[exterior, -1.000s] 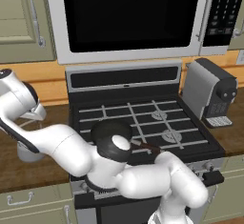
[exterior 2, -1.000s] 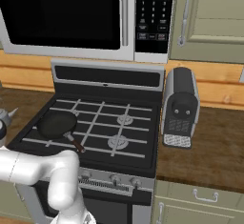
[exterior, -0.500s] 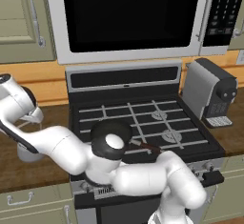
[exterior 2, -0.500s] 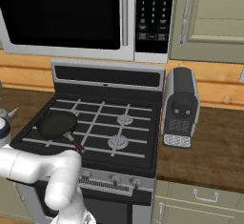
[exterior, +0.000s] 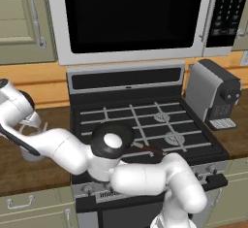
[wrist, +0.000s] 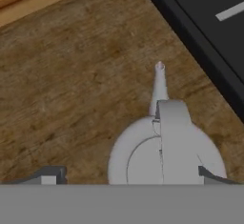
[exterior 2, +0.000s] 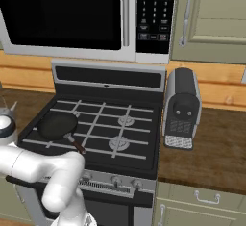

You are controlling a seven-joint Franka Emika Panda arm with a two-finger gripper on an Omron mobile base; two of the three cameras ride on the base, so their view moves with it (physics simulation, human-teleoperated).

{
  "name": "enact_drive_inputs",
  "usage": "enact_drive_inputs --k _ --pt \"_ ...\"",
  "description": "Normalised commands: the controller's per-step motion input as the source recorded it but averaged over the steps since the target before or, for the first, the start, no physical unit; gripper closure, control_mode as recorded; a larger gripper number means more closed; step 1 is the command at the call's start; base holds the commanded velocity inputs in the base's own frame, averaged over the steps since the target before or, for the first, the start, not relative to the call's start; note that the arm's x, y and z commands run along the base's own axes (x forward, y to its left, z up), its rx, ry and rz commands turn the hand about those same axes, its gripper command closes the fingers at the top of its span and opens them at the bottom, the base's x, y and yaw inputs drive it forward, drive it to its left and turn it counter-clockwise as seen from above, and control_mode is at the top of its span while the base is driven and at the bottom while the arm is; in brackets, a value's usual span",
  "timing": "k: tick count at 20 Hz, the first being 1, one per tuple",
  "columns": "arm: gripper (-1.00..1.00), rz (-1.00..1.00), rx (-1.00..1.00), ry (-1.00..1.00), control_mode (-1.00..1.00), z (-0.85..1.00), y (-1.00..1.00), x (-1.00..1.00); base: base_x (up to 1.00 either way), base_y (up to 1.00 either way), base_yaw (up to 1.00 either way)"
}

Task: Pick the kettle from the counter and place it on a stove burner. Then turn the burner on.

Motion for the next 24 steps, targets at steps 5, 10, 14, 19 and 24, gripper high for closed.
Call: enact_drive_inputs --k 5,10,14,19,24 --pt "1.0 -0.04 0.0 0.0 -1.0 -0.01 0.05 0.0 0.0 0.0 0.0" --pt "1.0 -0.01 0.01 0.0 -1.0 0.08 0.0 0.0 0.0 0.0 0.0" --pt "1.0 0.0 0.04 -0.02 -1.0 0.17 -0.11 0.0 0.0 0.0 0.0" --pt "1.0 0.0 0.03 -0.03 -1.0 0.21 -0.24 0.0 0.0 0.0 0.0" --pt "1.0 0.0 0.0 -0.1 -1.0 0.12 -0.38 -0.08 0.0 0.0 0.0"
